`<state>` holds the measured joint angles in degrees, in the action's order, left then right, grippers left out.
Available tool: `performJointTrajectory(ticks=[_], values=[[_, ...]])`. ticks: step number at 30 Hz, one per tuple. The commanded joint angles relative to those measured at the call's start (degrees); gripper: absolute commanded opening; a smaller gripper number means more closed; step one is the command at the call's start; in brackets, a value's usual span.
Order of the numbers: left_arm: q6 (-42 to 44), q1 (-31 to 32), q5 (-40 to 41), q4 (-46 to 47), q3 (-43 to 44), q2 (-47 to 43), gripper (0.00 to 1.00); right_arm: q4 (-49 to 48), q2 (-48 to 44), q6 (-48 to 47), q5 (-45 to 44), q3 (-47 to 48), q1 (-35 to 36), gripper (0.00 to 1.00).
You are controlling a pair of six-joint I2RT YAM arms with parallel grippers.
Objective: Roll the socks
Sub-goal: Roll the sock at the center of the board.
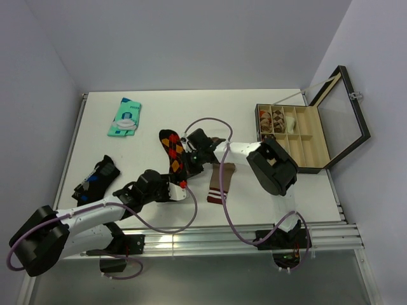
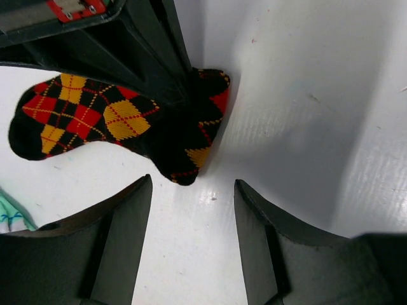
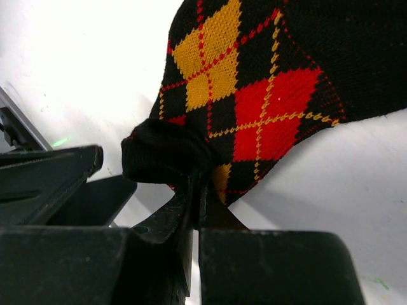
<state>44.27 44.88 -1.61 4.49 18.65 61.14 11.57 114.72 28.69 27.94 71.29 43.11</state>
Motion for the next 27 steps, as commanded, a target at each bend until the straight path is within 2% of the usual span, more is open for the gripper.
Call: performJointTrajectory(ticks=[1, 7, 23, 27], values=[[3.4, 0.4, 1.3, 9.4, -1.6, 1.2, 0.60, 4.2, 1.1, -2.2, 1.1, 2.0, -1.2, 0.00], [7.0, 0.7, 1.3, 15.8, -3.3, 4.0, 0.60, 6.5, 1.2, -3.6, 2.5, 2.1, -2.3, 0.00], [9.0, 4.7, 0.9, 18.6, -1.8, 11.7, 0.56, 11.0, 2.4, -5.9, 3.3, 4.6, -3.3, 0.00], [6.8, 5.0, 1.3, 18.6, 0.6, 14.6, 0.54, 11.8, 2.6, -6.3, 3.4, 5.2, -3.2, 0.00]])
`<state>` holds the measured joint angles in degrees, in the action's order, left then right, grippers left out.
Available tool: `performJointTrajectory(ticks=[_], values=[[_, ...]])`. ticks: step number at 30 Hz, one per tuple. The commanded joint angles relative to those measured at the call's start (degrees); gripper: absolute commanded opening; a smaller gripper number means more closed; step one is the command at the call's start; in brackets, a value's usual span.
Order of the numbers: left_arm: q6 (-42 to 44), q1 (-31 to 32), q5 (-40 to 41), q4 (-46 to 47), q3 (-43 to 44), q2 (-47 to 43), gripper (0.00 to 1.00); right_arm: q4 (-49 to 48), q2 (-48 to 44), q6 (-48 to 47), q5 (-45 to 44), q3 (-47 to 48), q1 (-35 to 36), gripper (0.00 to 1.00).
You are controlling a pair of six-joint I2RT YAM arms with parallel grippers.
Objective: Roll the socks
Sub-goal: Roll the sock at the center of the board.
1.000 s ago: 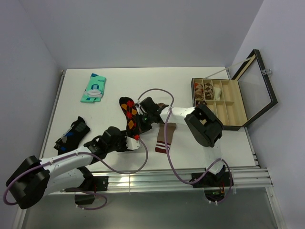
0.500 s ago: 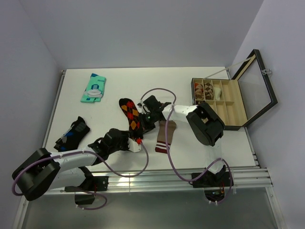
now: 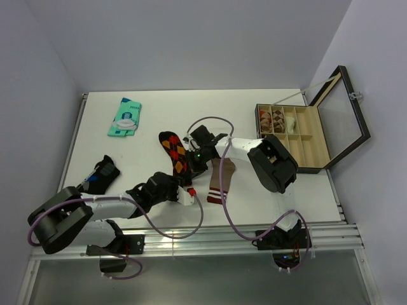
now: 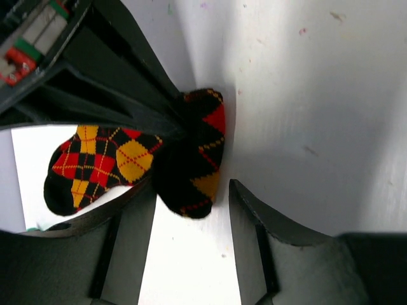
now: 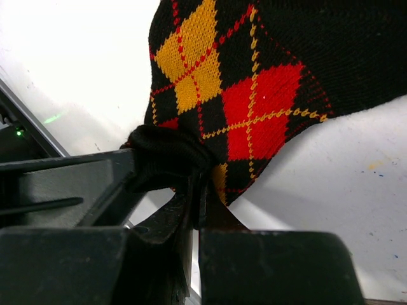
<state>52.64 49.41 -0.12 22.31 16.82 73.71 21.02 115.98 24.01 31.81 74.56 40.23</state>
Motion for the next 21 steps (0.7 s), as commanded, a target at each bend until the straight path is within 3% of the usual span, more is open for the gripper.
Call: performJointTrajectory(ticks=[1, 10, 13, 16, 21], values=[[-1.6, 0.4, -0.1, 0.7, 3.0, 2.6, 0.53, 2.4, 1.4, -1.6, -0.4, 1.9, -0.4, 0.00], [-5.5, 0.3, -0.5, -5.3, 7.5, 6.8, 0.43, 2.8, 0.7, -2.4, -0.3, 1.3, -0.4, 0.00], [-6.3, 0.2, -1.0, -7.3, 8.3, 8.1, 0.35, 2.8, 1.0, -2.6, -0.1, 1.3, -0.4, 0.01], [-7.0, 0.1, -1.8, -9.8, 9.3, 8.6, 0.25, 2.5, 1.0, -2.7, 0.3, 1.3, -0.4, 0.04], [-10.9, -1.0, -5.3, -14.4, 11.5, 8.4, 0.08, 1.0, 0.3, -2.0, 0.4, 0.7, -0.5, 0.19]])
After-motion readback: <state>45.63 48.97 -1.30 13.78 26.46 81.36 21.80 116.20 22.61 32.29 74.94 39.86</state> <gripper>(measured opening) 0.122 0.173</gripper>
